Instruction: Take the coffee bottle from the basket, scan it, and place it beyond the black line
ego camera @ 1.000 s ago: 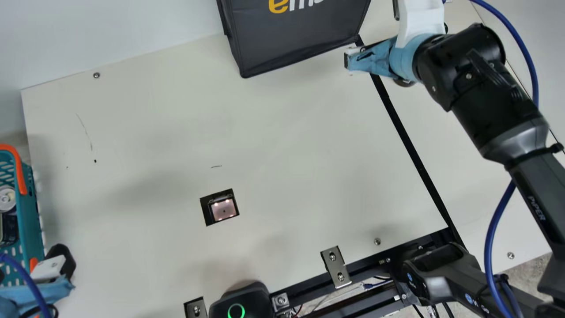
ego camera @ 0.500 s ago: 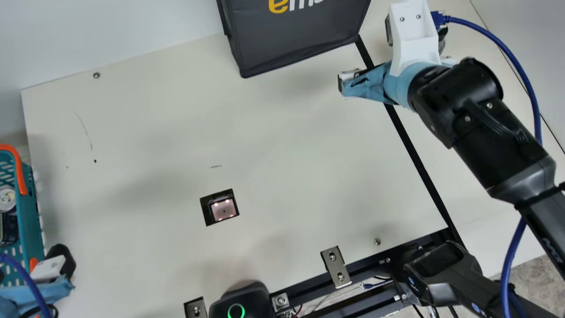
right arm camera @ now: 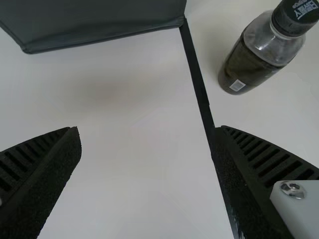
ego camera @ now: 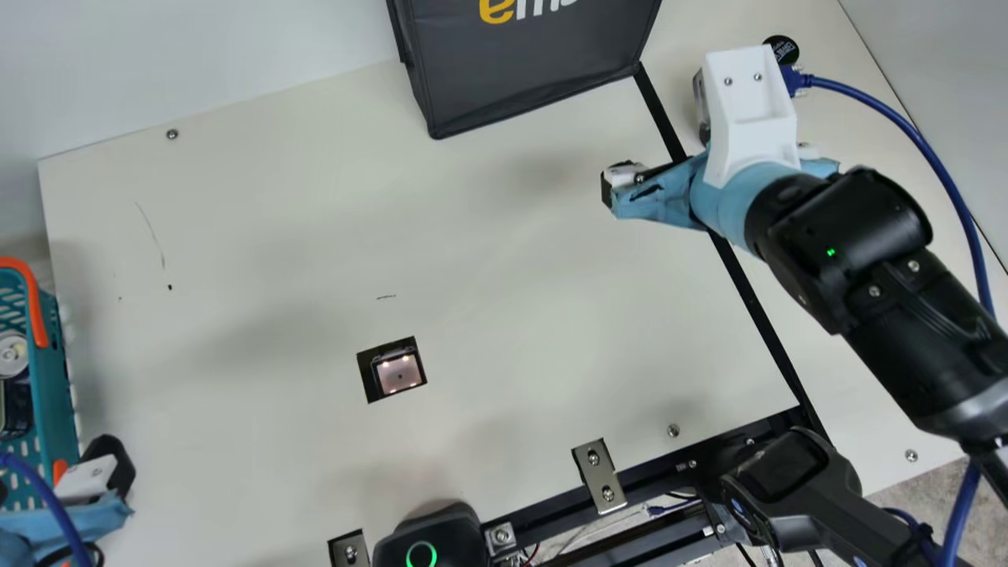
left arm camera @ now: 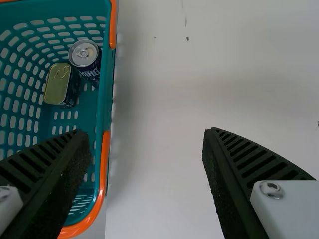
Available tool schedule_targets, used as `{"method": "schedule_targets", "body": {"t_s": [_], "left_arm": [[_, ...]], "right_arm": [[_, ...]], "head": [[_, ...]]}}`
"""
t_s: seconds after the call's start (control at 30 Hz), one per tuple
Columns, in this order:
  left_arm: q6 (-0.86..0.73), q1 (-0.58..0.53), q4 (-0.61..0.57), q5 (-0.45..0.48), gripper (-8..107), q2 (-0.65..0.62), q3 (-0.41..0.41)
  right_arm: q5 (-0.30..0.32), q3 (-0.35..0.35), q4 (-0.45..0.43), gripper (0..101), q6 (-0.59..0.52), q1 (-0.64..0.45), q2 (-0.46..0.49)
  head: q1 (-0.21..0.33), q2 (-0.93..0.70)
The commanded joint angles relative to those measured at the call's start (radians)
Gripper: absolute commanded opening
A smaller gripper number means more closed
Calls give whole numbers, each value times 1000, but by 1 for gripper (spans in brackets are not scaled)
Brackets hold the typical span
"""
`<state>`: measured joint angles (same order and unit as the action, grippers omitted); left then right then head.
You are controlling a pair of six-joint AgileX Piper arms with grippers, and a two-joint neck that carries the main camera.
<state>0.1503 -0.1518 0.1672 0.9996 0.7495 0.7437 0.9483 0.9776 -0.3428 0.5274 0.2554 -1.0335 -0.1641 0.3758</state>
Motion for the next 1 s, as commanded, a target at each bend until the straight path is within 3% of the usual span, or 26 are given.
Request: {"method": "schedule_targets", "body": {"t_s": [0.0,0.97], "left_arm": [[0,0,0,0,90,0,0],[0,0,0,0,90,0,0]], "right_arm": [[5,-11,9,91,-7,5,22],[128,-127,125,91,-91,70,248]], "head": [[26,1],[26,1]]}}
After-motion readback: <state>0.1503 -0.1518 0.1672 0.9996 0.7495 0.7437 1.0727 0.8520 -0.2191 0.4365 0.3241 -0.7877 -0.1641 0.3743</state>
